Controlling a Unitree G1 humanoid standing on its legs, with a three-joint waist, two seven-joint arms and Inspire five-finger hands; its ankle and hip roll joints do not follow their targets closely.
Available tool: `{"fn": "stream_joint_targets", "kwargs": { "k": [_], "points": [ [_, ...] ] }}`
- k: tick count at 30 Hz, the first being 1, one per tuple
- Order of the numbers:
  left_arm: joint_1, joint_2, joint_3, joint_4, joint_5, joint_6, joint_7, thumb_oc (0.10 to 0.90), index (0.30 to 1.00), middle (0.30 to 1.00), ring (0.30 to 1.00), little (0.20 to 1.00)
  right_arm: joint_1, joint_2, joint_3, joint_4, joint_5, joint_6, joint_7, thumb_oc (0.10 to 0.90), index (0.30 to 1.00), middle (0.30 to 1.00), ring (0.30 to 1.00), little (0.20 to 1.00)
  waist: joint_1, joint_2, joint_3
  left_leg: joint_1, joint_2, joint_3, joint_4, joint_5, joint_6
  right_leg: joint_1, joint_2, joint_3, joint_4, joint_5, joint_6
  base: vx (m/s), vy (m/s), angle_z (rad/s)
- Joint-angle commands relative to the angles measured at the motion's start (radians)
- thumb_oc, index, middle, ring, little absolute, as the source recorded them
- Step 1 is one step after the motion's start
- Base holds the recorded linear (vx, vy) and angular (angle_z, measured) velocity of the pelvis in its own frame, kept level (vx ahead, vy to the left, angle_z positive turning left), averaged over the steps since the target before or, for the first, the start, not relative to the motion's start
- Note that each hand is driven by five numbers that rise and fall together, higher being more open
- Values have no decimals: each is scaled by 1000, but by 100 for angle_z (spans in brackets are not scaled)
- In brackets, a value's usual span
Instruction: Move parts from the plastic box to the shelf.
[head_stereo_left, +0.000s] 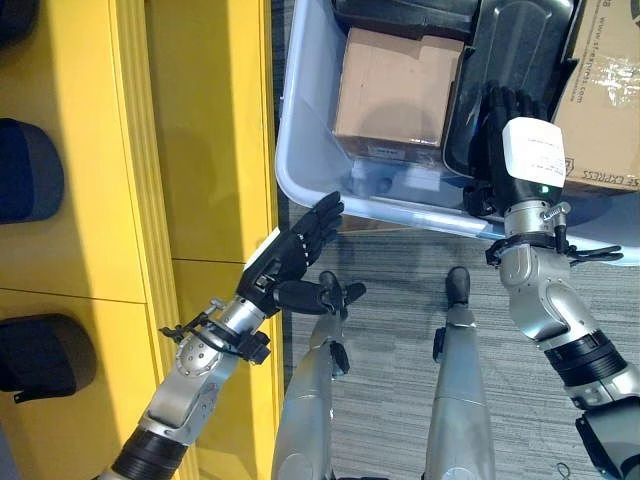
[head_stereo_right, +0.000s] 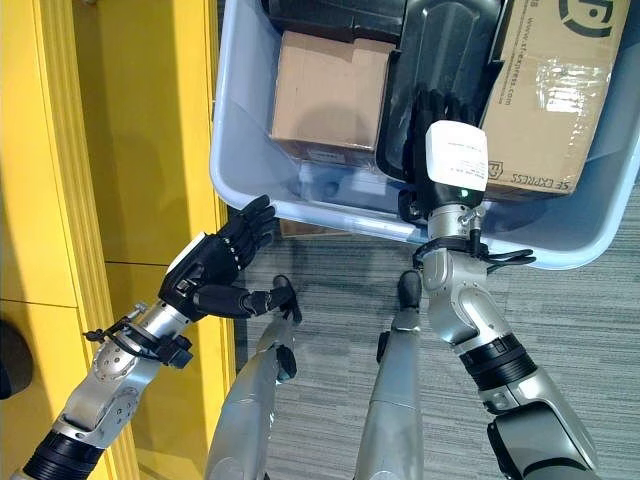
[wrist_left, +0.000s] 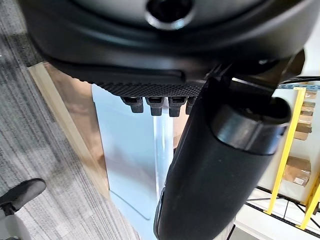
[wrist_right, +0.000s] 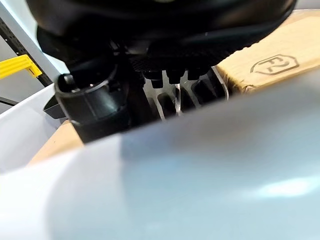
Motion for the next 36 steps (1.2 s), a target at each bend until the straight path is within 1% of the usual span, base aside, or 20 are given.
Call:
{"fn": "stream_joint_targets", "kwargs": {
  "k": [1,5,7,12,13,17,19,20,21,22,23,30,36],
  "points": [
    [-14,-32,23,-100,31,-87,4,900,1000,1000,1000,1000,-95,-46,5,-18,-106,-33,-96,900,1000,1000,1000,1000,-9,60,18,-74,-34,-94,149,-168,21,4,44,-104,39,-108,-110,0,0,0],
    [-22,-35,17,-99,31,-89,20,900,1000,1000,1000,1000,-118,-44,22,-6,-144,-13,-127,900,1000,1000,1000,1000,-2,61,18,-99,-36,-100,173,-174,21,-18,44,-103,59,-114,-113,0,0,0],
    [-25,-37,10,-99,41,-92,25,900,1000,1000,1000,1000,-134,-48,31,2,-154,1,-137,900,1000,1000,1000,1000,2,66,18,-108,-37,-101,179,-175,22,-28,44,-101,70,-118,-114,0,0,0],
    [-26,-38,5,-96,38,-103,29,900,1000,1000,1000,1000,-162,-58,45,40,-147,22,-160,900,1000,1000,1000,1000,10,74,18,-124,-42,-106,194,-180,23,-44,42,-101,85,-124,-118,0,0,0],
    [-28,-37,5,-97,41,-106,32,900,1000,1000,1000,1000,-175,-60,48,62,-146,24,-177,900,1000,1000,1000,1000,13,78,18,-131,-43,-105,199,-181,22,-51,41,-100,91,-126,-119,0,0,0],
    [-33,-38,2,-95,39,-109,31,900,1000,1000,1000,1000,-197,-68,51,94,-145,26,-187,900,1000,1000,1000,1000,17,84,18,-138,-47,-106,203,-181,23,-60,39,-100,98,-127,-119,0,0,0],
    [-35,-39,2,-97,36,-109,32,900,1000,1000,1000,1000,-206,-72,56,109,-133,28,-199,900,1000,1000,1000,1000,19,87,18,-143,-49,-107,207,-182,23,-65,39,-99,100,-127,-119,0,0,0],
    [-38,-39,-2,-94,39,-112,34,900,1000,1000,1000,1000,-218,-71,60,129,-107,33,-218,900,1000,1000,1000,1000,22,91,18,-151,-50,-108,213,-183,23,-72,38,-97,106,-128,-120,0,0,0],
    [-39,-39,-2,-93,40,-113,34,900,1000,1000,1000,1000,-221,-71,59,134,-96,32,-220,875,964,964,964,964,22,91,18,-153,-51,-108,214,-183,23,-73,38,-97,107,-129,-120,0,0,0],
    [-42,-40,-3,-94,42,-112,36,900,1000,1000,1000,1000,-224,-67,56,140,-76,31,-218,408,311,311,311,311,22,91,18,-155,-52,-109,213,-183,23,-74,39,-97,107,-130,-120,0,0,0],
    [-42,-42,-4,-93,43,-113,37,900,1000,1000,1000,1000,-223,-65,54,146,-65,27,-222,400,300,300,300,300,23,93,18,-156,-51,-108,213,-183,23,-77,39,-96,108,-129,-121,0,0,0],
    [-48,-42,-8,-96,45,-114,40,900,1000,1000,1000,1000,-236,-60,44,189,-44,30,-245,400,300,300,300,300,27,100,18,-169,-54,-109,224,-186,24,-87,35,-95,117,-132,-122,-3,0,-4],
    [-47,-40,-9,-99,35,-118,39,900,1000,1000,1000,1000,-238,-66,41,225,-43,-1,-245,400,300,300,300,300,27,103,18,-166,-55,-107,226,-187,24,-85,33,-96,117,-133,-121,-1,0,-2]
  ]
}}
